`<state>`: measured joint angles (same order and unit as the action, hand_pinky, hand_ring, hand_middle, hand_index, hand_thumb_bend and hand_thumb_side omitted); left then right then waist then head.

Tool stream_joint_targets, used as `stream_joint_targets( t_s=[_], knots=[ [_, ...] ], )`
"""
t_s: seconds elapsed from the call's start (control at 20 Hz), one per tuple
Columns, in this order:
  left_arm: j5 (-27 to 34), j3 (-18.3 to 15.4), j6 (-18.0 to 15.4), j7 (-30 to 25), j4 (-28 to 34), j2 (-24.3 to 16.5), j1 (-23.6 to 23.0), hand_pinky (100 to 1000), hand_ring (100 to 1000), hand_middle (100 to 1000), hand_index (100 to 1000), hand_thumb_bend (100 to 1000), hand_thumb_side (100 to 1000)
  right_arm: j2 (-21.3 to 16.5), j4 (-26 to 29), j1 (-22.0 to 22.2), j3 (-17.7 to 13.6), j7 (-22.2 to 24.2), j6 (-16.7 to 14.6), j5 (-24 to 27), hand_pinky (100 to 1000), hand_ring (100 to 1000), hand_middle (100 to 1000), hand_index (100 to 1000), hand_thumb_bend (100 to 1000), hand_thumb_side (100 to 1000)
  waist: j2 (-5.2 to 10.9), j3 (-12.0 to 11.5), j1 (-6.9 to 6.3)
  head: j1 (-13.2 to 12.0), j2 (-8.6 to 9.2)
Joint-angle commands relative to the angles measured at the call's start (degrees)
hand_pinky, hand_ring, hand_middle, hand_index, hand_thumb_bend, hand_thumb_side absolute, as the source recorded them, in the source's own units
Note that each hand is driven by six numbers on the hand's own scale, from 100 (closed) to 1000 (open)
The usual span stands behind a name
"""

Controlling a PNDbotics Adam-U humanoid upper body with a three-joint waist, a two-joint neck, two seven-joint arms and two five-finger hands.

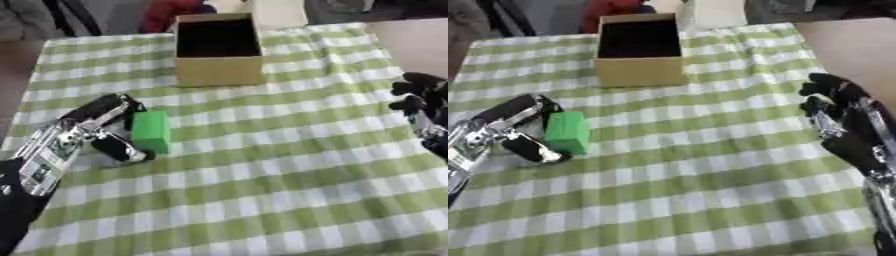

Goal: Pick up objects on the table and place them in the box.

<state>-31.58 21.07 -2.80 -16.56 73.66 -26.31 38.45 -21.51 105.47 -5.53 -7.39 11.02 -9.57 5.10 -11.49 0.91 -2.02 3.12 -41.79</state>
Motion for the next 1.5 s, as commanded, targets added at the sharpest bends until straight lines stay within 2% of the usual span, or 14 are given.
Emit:
stream_joint_targets(
  t_s=[0.05, 0.4, 0.65, 1.05, 1.25, 1.5],
  knots=[
    [2.52, -0.90, 0.88, 0.42, 3.31, -2.63, 1.29, 732, 463, 395, 561, 427, 206, -0.86, 0.40, -0.32, -0.30, 0.11, -0.14, -0.07, 730, 879, 656, 849, 100, 374, 0.99, 0.00, 0.07, 0.17, -0.30],
    [8.46, -0.71, 2.46, -3.50, 10.89, -6.69, 3.73, 734, 471, 405, 572, 438, 207, -1.00, 0.29, -0.24, 0.02, 0.51, -0.14, -0.04, 730, 879, 656, 849, 100, 376, 1.27, 0.57, -0.11, 0.28, -0.03],
    [8.79, -1.70, 3.53, -2.73, 10.28, -6.77, 7.44, 724, 480, 416, 582, 457, 182, -1.12, 0.26, -0.46, 0.76, 1.28, -0.22, 0.16, 730, 880, 656, 849, 100, 377, 1.42, 1.79, -0.15, -0.06, 0.34],
    [1.53, -4.59, 1.96, 3.78, -3.61, -0.43, 14.87, 733, 503, 441, 600, 446, 170, -1.06, 0.35, -1.58, 2.55, 3.18, -0.38, 0.68, 730, 880, 655, 849, 100, 368, 1.03, 4.72, -0.14, -1.29, 1.07],
    [-2.26, -8.12, 1.54, 8.89, -11.84, 3.26, 18.15, 741, 506, 443, 603, 420, 166, -1.13, 0.41, -2.90, 4.07, 4.67, -0.47, 0.78, 731, 881, 656, 849, 100, 384, 0.43, 7.61, -0.67, -2.93, 1.86],
    [-7.41, -12.57, 2.22, 17.21, -20.24, 5.86, 21.55, 746, 514, 452, 611, 419, 177, -0.76, 0.46, -5.07, 6.07, 6.90, -0.39, 0.99, 731, 882, 655, 849, 100, 396, -0.94, 11.73, -1.57, -4.99, 3.49]
  ],
)
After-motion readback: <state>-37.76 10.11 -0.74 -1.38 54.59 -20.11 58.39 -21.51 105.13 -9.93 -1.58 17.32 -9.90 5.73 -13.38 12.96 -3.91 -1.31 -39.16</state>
